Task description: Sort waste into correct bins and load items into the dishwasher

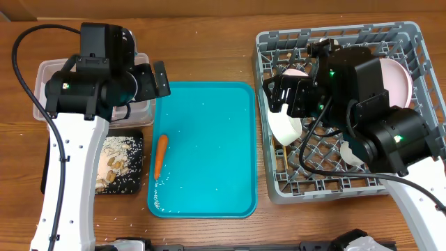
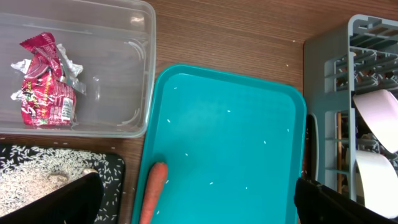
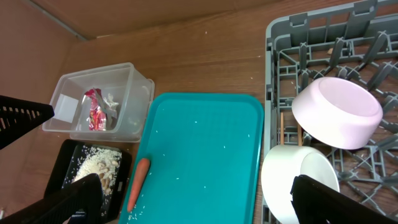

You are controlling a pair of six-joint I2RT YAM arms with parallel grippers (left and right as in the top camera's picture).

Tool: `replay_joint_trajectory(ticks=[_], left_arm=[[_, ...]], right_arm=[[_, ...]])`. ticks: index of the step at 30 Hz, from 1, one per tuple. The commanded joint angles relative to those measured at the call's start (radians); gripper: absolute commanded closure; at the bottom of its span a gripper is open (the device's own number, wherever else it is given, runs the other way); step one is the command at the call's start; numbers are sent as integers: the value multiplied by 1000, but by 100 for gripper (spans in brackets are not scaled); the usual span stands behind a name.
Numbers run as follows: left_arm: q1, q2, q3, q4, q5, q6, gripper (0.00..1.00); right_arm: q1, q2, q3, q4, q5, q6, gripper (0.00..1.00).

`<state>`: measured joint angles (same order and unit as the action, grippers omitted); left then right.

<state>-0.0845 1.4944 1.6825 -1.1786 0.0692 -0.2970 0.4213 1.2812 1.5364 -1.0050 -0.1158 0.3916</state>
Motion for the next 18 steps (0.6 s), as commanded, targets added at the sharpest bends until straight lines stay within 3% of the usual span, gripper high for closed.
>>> replay_joint_trajectory(ticks=[1, 11, 18], left_arm=[[-1, 10, 15, 4, -18, -18, 0], [-1, 10, 15, 4, -18, -18, 0], [-1, 10, 15, 4, -18, -18, 0]], right_arm=[[5, -6, 8, 8, 1, 1, 0], [5, -6, 8, -10, -99, 1, 0], [-5, -8, 8, -20, 72, -32, 0]])
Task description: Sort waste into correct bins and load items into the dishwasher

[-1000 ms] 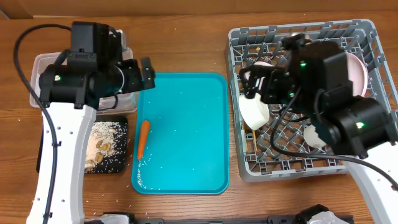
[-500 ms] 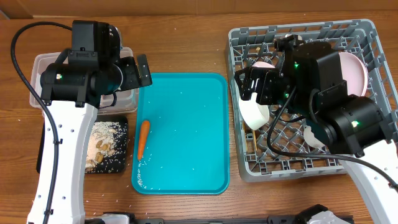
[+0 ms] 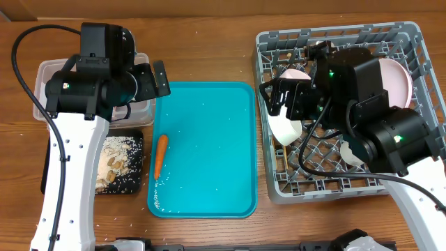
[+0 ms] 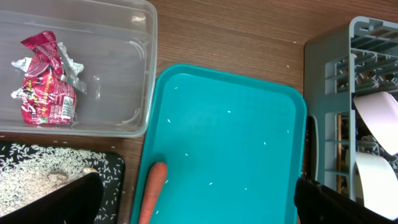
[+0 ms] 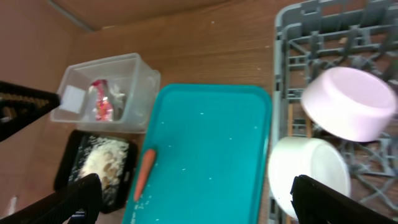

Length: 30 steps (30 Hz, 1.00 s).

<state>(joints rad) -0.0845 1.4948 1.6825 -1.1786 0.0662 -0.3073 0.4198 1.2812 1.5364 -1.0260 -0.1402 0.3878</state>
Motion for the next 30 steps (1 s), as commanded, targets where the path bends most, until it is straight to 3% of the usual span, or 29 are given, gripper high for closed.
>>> replay_joint_trajectory(ticks=[1, 7, 16, 23, 30], left_arm=[[-1, 10, 15, 4, -15, -7, 0], [-1, 10, 15, 4, -15, -7, 0], [-1, 10, 15, 4, -15, -7, 0], [-1, 10, 15, 4, -15, -7, 0], [-1, 10, 15, 4, -15, -7, 0]], right_arm=[[-4, -10, 8, 2, 122, -68, 0], [-8, -80, -79, 182, 222, -320, 0], [-166, -468, -626, 613, 137, -335, 0], [-315, -829, -1024, 680, 66, -335, 0], [-393, -1106, -1239, 680, 47, -335, 0]])
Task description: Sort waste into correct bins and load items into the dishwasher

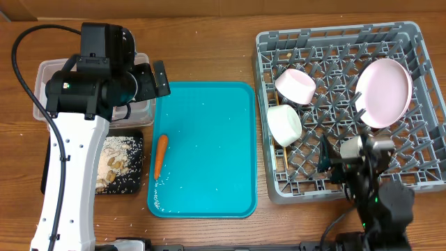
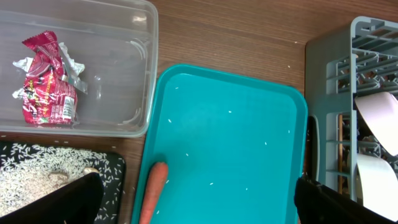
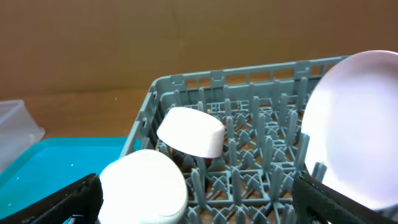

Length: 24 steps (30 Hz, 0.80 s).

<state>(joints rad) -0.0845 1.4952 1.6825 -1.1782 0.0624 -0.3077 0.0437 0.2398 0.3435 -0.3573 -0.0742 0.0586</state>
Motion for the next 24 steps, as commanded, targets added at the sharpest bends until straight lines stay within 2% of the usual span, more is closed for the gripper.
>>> replay_joint_trajectory(ticks=[1, 6, 12, 24], left_arm=[[-1, 9, 15, 3, -11, -7, 0], [-1, 9, 15, 3, -11, -7, 0], [-1, 9, 15, 3, -11, -7, 0], [-1, 9, 15, 3, -11, -7, 0]], right_arm=[[-21, -97, -72, 11, -21, -6, 0], [-34, -210, -178, 29, -26, -6, 0], [-34, -237, -300, 206, -32, -6, 0], [-34, -237, -318, 248, -32, -6, 0]])
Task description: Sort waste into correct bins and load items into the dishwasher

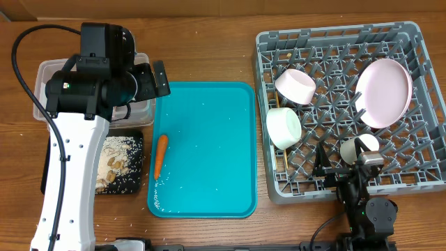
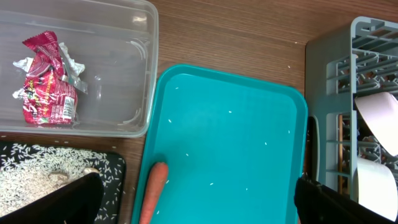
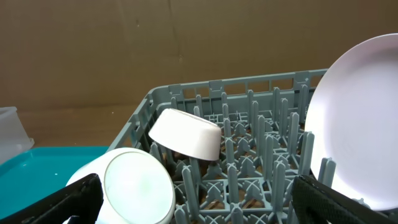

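An orange carrot [image 1: 160, 155] lies at the left edge of the teal tray [image 1: 209, 125], among scattered rice grains. My left gripper [image 2: 199, 211] hangs open above the tray's back left, with the carrot [image 2: 153, 193] just inside its left finger. A red wrapper [image 2: 46, 93] lies in the clear bin [image 2: 124, 37]. In the grey dish rack [image 1: 334, 33] sit a pink bowl [image 1: 296, 85], a white bowl [image 1: 284, 127], a pink plate [image 1: 383, 93] and a white cup [image 1: 360, 148]. My right gripper [image 3: 199, 208] is open and empty, low at the rack's front edge, facing the white bowl [image 3: 134, 186].
A black tray [image 1: 118, 164] holding rice and scraps lies left of the teal tray, in front of the clear bin. The rack's upright tines [image 3: 255, 124] stand close in front of my right gripper. A brown cardboard wall [image 3: 186, 37] rises behind the rack.
My right gripper sits a little lower and further back from the rack's front. The white bowl now shows its opening to it. Left arm and carrot have not moved.
My right gripper was open over the rack, above the white and pink bowls, at the first two moments. Then it was down at the rack's front edge, still open, and it is there now. The left gripper stayed open above the tray throughout.
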You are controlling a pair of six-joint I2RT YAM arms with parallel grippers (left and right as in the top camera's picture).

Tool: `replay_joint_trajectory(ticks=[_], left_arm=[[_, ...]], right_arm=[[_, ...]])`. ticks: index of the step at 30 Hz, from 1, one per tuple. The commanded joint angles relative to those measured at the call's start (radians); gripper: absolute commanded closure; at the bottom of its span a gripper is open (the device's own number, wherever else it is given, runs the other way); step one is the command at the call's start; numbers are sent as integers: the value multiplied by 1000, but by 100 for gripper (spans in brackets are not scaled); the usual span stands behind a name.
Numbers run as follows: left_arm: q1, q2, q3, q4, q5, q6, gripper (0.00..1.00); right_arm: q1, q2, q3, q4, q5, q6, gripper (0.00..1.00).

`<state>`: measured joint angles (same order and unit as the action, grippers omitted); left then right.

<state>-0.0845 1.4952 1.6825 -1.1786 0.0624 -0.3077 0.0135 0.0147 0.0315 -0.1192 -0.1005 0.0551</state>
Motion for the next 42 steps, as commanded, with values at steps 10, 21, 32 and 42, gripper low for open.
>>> replay_joint_trajectory(ticks=[10, 21, 32, 42], left_arm=[[-1, 9, 15, 4, -11, -7, 0], [-65, 5, -21, 0, -47, -6, 0], [-230, -147, -296, 488, -121, 184, 0], [-150, -525, -600, 638, -48, 196, 0]], right_arm=[[-3, -11, -6, 10, -6, -3, 0], [-3, -11, -6, 10, -6, -3, 0], [-3, -11, -6, 10, -6, -3, 0], [-3, -11, -6, 10, -6, -3, 0]])
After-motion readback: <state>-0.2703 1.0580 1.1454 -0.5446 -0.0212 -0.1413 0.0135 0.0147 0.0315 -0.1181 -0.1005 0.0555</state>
